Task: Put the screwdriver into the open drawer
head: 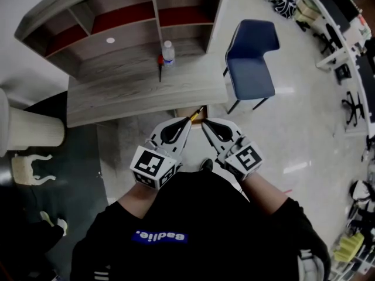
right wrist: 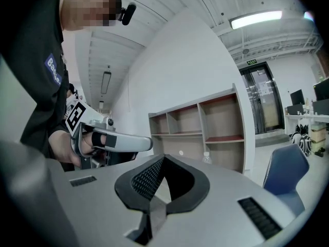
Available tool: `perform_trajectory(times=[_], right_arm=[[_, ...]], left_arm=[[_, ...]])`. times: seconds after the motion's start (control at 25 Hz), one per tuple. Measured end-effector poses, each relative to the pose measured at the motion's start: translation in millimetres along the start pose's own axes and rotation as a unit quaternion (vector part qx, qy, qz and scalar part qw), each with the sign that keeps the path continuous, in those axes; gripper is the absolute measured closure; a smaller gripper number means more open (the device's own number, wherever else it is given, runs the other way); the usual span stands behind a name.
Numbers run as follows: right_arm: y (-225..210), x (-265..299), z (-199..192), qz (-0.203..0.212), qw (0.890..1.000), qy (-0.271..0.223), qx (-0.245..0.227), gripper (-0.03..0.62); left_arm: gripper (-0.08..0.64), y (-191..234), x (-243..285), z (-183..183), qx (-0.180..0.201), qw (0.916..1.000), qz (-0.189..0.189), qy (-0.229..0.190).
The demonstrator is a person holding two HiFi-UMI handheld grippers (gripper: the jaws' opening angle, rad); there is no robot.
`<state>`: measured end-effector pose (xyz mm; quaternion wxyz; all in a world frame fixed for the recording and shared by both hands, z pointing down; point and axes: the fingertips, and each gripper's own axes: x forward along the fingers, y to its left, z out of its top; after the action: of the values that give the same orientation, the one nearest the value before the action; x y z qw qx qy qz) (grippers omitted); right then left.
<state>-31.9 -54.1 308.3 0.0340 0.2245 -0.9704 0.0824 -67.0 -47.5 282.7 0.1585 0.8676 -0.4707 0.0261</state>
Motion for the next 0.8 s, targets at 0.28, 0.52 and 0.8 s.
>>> perform_trajectory(times=[0.28, 0.52, 0.8], right_arm=[[2.9, 1.0, 0.9, 0.003, 1.0, 0.001, 0.0, 0.566], [7.5, 1.2, 2.8, 0.005, 1.0, 0.0, 0.0, 0.566], [9.3, -0.5, 4.2, 0.005, 1.0, 0.0, -0.001, 0.566]], left_arm=[[0.557, -1.0, -3.0, 1.0, -0.006, 0.9999, -0.005, -0.008], [0.557, -1.3, -6.2, 2.8, -0.006, 0.9999, -0.005, -0.013], [0.557, -3.7, -9.3, 3.2, -0.005, 0.9998, -0.006, -0.016]])
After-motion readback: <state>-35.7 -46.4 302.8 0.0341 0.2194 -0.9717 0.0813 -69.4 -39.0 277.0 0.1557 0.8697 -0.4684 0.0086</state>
